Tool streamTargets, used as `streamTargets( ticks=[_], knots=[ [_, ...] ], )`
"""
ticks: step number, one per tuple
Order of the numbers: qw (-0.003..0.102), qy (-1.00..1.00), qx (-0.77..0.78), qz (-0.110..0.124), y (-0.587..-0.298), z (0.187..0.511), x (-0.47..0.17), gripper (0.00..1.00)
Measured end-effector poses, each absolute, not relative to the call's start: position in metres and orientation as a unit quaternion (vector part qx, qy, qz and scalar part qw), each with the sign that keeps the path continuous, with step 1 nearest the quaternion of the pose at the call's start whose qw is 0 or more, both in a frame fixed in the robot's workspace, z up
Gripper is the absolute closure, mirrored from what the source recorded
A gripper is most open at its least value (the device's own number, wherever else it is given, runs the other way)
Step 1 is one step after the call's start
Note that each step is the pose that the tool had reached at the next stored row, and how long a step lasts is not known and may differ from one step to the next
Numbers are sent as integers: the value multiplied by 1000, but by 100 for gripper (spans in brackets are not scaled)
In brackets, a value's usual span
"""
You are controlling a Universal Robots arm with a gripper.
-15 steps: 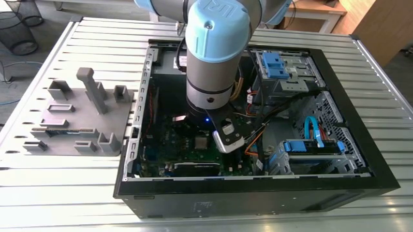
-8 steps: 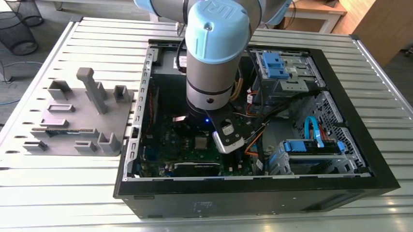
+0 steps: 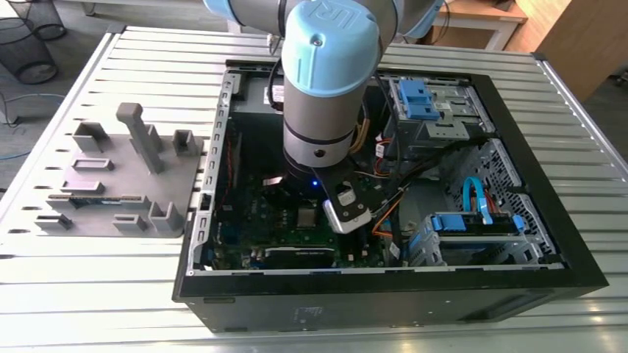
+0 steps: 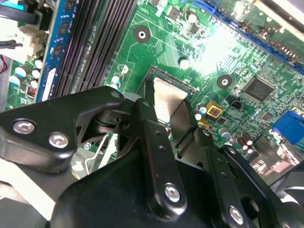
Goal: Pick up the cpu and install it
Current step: 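Place the cpu into insertion slot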
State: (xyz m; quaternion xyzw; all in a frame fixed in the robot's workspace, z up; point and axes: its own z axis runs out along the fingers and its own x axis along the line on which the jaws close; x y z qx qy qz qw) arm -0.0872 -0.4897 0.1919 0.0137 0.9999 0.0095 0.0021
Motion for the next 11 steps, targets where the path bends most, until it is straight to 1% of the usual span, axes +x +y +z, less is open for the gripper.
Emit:
streamTargets(
  ticks=[11],
  knots=[
    [2, 1000, 14, 10, -490, 192, -87, 62]
  ],
)
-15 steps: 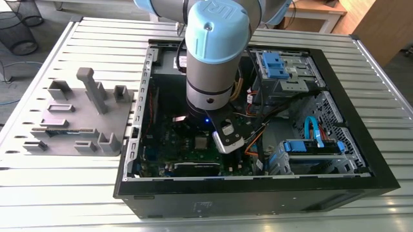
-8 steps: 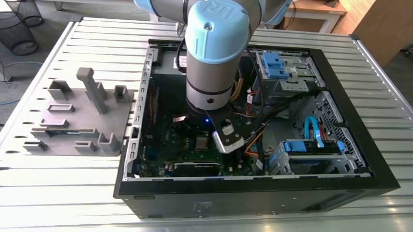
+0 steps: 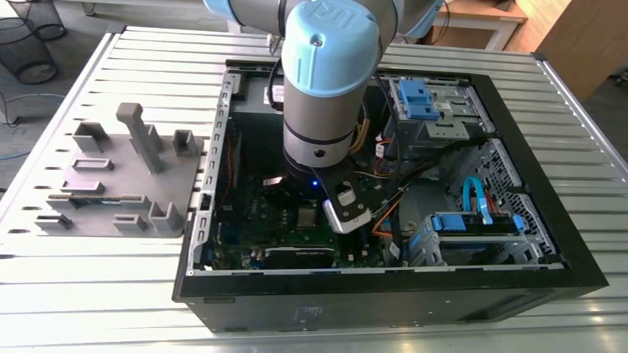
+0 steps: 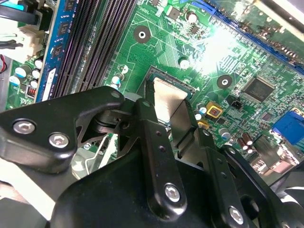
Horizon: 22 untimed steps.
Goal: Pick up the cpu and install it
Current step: 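Place the cpu into insertion slot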
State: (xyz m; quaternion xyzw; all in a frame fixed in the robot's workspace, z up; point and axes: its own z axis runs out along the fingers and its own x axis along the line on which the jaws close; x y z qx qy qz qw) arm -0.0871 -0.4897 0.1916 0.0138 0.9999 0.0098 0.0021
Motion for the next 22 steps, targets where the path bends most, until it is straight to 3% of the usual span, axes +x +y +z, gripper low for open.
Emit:
streamTargets(
  ticks=[22],
  knots=[
    [2, 1000, 14, 10, -490, 191, -87, 62]
  ],
)
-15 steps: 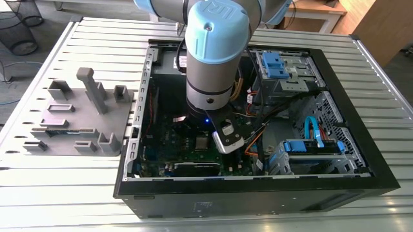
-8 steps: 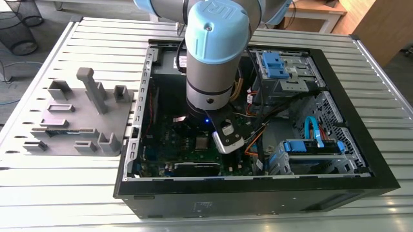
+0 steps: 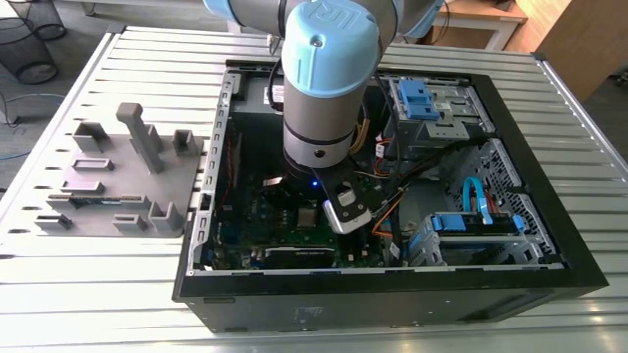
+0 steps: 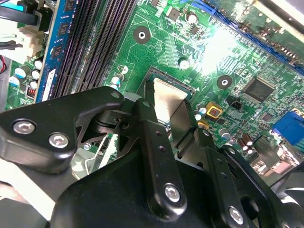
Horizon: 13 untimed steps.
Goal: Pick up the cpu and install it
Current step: 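Place the cpu into insertion slot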
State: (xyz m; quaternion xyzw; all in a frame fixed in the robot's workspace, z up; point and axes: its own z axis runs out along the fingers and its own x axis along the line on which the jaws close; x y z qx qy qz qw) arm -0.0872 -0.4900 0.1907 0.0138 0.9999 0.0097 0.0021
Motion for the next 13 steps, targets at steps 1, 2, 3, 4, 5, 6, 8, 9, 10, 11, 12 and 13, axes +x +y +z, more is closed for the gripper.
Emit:
streamTargets(
  ticks=[1, 2, 3, 4, 5, 6, 8, 9, 10, 11, 12, 13],
  knots=[
    [2, 1000, 14, 10, -490, 191, -87, 62],
    [2, 1000, 14, 10, -490, 191, -87, 62],
    [2, 1000, 14, 10, -490, 191, -87, 62],
    [2, 1000, 14, 10, -490, 191, -87, 62],
    [2, 1000, 14, 10, -490, 191, -87, 62],
    [2, 1000, 14, 10, -490, 190, -87, 60],
    [2, 1000, 14, 10, -490, 190, -87, 55],
    [2, 1000, 14, 10, -490, 190, -87, 55],
    [2, 1000, 14, 10, -490, 190, -87, 49],
    [2, 1000, 14, 10, -490, 190, -87, 49],
    [2, 1000, 14, 10, -490, 190, -87, 49],
    [2, 1000, 14, 10, -490, 190, -87, 49]
  ],
)
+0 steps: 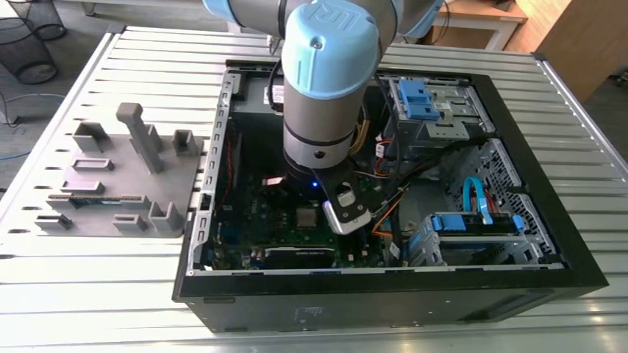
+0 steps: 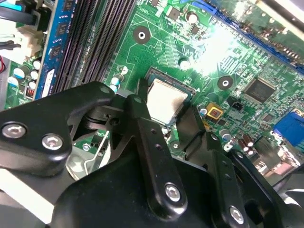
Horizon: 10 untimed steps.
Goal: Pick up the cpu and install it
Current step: 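Place the cpu into insertion slot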
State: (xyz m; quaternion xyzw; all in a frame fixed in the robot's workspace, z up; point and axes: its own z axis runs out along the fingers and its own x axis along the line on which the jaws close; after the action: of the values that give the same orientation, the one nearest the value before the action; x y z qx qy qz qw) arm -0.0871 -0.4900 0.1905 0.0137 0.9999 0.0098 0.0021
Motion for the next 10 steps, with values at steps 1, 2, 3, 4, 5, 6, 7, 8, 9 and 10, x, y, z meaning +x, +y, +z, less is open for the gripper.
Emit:
streamTargets(
  ticks=[1, 2, 3, 4, 5, 6, 7, 8, 9, 10],
  knots=[
    [2, 1000, 14, 10, -490, 191, -87, 49],
    [2, 1000, 14, 10, -490, 192, -87, 49],
    [2, 1000, 14, 10, -490, 194, -87, 49],
    [2, 1000, 14, 10, -490, 196, -87, 49],
    [2, 1000, 14, 10, -490, 198, -87, 49],
    [2, 1000, 14, 10, -490, 201, -87, 49],
    [2, 1000, 14, 10, -490, 203, -87, 49],
    [2, 1000, 14, 10, -490, 206, -87, 49],
    [2, 1000, 14, 10, -490, 208, -87, 49],
    [2, 1000, 14, 10, -490, 210, -87, 49]
  ],
)
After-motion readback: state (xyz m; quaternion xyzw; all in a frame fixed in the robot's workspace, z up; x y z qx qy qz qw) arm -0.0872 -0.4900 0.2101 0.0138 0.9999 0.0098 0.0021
